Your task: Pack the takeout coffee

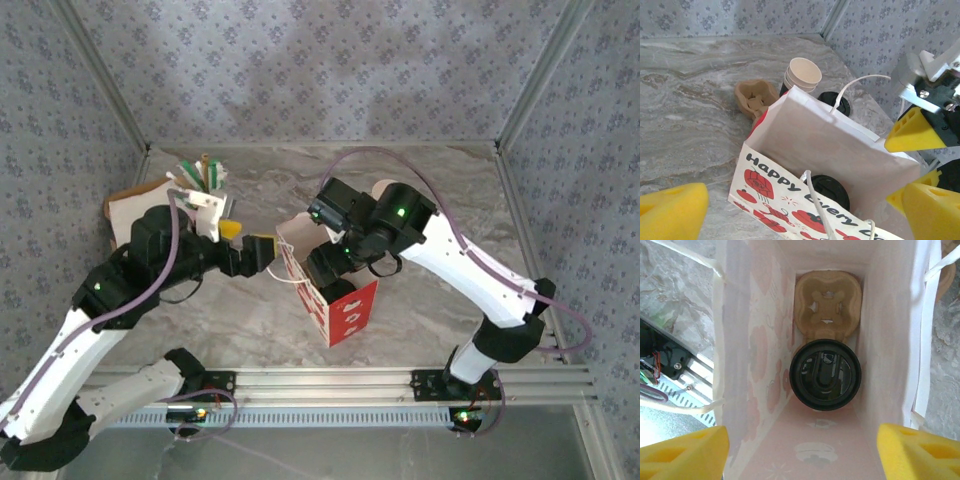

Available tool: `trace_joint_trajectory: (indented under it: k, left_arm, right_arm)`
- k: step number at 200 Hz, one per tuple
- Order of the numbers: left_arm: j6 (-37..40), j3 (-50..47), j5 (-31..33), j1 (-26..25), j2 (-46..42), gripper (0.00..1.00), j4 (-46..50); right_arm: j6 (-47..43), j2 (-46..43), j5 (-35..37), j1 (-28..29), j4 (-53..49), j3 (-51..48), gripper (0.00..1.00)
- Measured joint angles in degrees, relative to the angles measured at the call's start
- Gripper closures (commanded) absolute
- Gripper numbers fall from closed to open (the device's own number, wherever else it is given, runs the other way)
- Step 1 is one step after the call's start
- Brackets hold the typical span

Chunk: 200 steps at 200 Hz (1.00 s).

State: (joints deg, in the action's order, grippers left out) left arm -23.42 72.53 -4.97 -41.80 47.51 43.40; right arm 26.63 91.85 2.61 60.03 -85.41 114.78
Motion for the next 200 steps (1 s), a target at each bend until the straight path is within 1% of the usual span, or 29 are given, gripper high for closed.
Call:
trace_joint_trajectory:
  k: [53, 119, 162, 200]
  left_arm:
    - [-0.02, 0.07, 2.99, 0.00, -3.50, 0.00, 0.35]
    - [-0.31, 0.04, 8.61, 0.00, -9.68, 0.01, 1.92]
    - [-1.49, -1.70, 12.11, 0.00, -12.85, 0.01, 2.16]
    - [-2.71, -3.50, 14.88, 0.00, -14.23, 0.01, 3.30]
  right_arm:
    - [0.20, -3.26, -0.04, 0.13, 1.46, -0.76, 0.20]
    - [1.03, -9.46, -0.42, -0.48, 3.34, -4.17, 0.17]
    - [1.03, -14.71, -0.35, -3.72, 5.81, -7.39, 0.15]
    - [1.01, -19.87, -0.39, -8.11, 8.11, -10.73, 0.13]
